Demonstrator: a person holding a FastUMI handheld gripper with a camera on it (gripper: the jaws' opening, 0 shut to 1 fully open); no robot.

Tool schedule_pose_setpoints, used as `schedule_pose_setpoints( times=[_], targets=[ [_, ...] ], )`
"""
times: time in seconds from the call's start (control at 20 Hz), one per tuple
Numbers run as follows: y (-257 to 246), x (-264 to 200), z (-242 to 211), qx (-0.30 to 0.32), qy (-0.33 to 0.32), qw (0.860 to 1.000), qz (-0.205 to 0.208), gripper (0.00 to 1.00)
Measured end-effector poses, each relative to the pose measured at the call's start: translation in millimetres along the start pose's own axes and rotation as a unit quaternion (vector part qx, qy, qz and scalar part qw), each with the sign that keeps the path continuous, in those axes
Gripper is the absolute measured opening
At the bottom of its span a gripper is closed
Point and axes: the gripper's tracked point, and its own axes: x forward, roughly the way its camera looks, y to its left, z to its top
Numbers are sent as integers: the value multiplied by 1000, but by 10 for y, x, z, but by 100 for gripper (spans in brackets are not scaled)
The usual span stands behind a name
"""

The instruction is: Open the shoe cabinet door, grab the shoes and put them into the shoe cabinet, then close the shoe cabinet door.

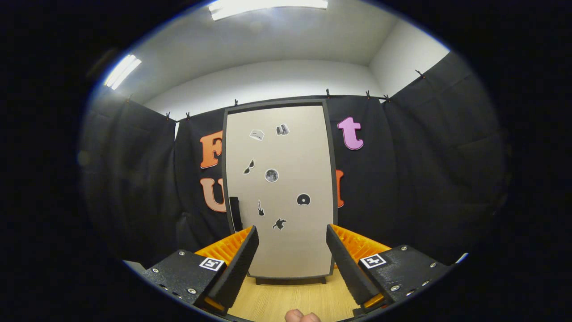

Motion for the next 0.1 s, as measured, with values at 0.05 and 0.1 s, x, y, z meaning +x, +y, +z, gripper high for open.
schedule_pose_setpoints(
  times=[0.05, 0.1],
  targets=[
    [-5, -12, 44, 2, -3, 1000, -3, 95],
    [11, -29, 72, 4, -1, 1000, -4, 95]
  ],
)
